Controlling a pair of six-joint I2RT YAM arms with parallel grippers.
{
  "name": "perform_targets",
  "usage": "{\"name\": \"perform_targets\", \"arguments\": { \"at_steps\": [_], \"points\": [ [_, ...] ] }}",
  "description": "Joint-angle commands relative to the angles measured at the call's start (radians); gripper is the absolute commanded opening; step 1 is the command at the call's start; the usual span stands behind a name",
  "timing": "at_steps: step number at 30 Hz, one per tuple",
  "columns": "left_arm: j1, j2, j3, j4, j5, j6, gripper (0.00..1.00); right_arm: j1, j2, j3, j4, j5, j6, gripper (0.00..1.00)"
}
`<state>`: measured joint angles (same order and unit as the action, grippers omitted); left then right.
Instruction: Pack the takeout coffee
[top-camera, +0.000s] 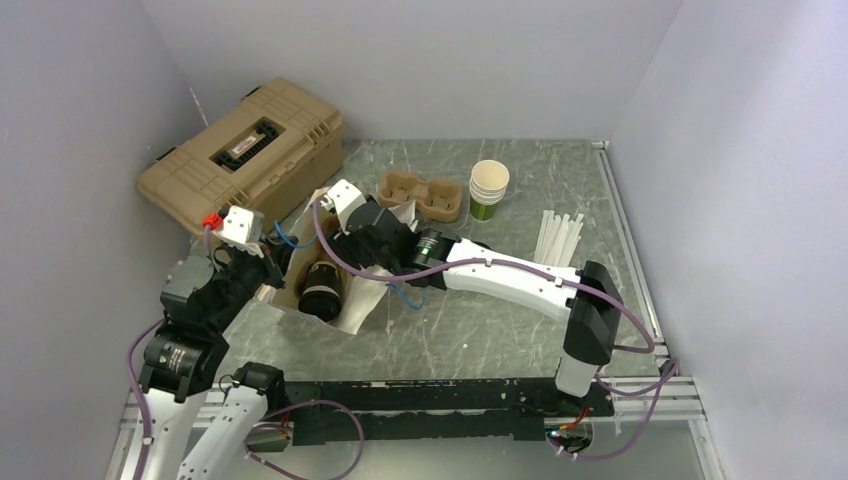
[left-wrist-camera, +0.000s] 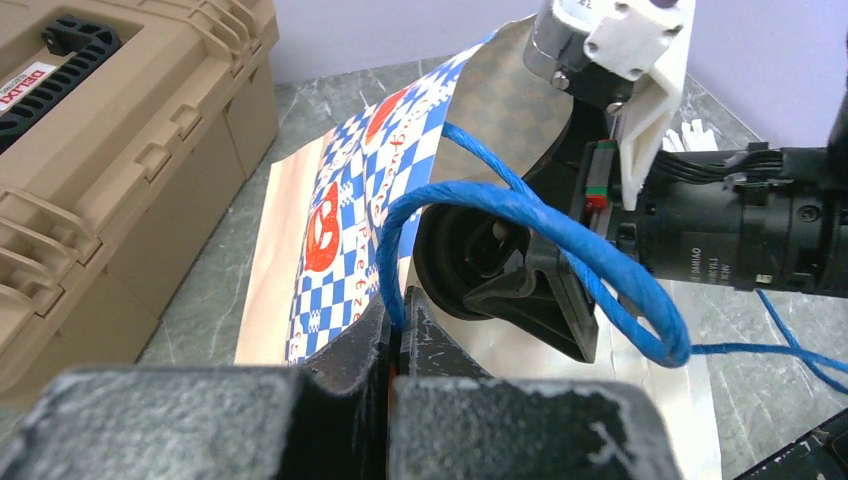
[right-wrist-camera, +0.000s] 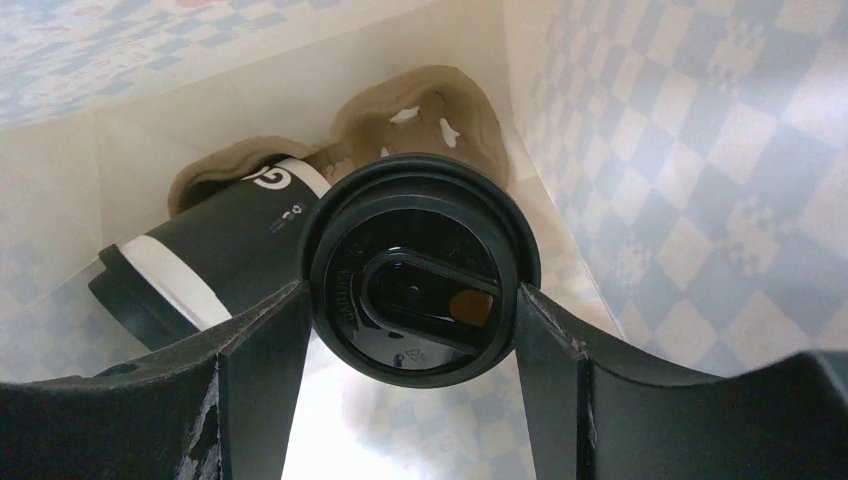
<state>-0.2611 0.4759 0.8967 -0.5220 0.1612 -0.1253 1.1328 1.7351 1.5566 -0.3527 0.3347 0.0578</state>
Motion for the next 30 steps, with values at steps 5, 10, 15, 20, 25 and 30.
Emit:
{"name": "perform_targets", "arguments": {
  "at_steps": [5,10,15,20,25,30],
  "points": [
    [-0.008,0.01,0.018,0.031,-0.001,-0.008,0.0,-0.011,0.003,0.036,0.072,-0.003,0.025,0.47],
    [-0.01,0.024,0.028,0.013,-0.04,-0.008,0.0,-0.004,-0.053,0.068,0.04,-0.015,0.046,0.47],
    [-0.01,0.037,0.034,0.006,-0.063,-0.015,0.0,0.056,-0.098,0.088,0.024,-0.003,0.035,0.47],
    [-0.01,0.053,0.036,0.011,-0.069,-0.023,0.0,0.131,-0.084,0.143,-0.03,0.072,0.014,0.47],
    [-0.01,0.062,0.04,0.012,-0.067,-0.022,0.0,0.175,-0.075,0.137,-0.067,0.121,0.011,0.47],
    [-0.012,0.064,0.051,0.008,-0.062,-0.02,0.0,0.176,-0.065,0.078,-0.057,0.128,0.014,0.47]
  ]
}}
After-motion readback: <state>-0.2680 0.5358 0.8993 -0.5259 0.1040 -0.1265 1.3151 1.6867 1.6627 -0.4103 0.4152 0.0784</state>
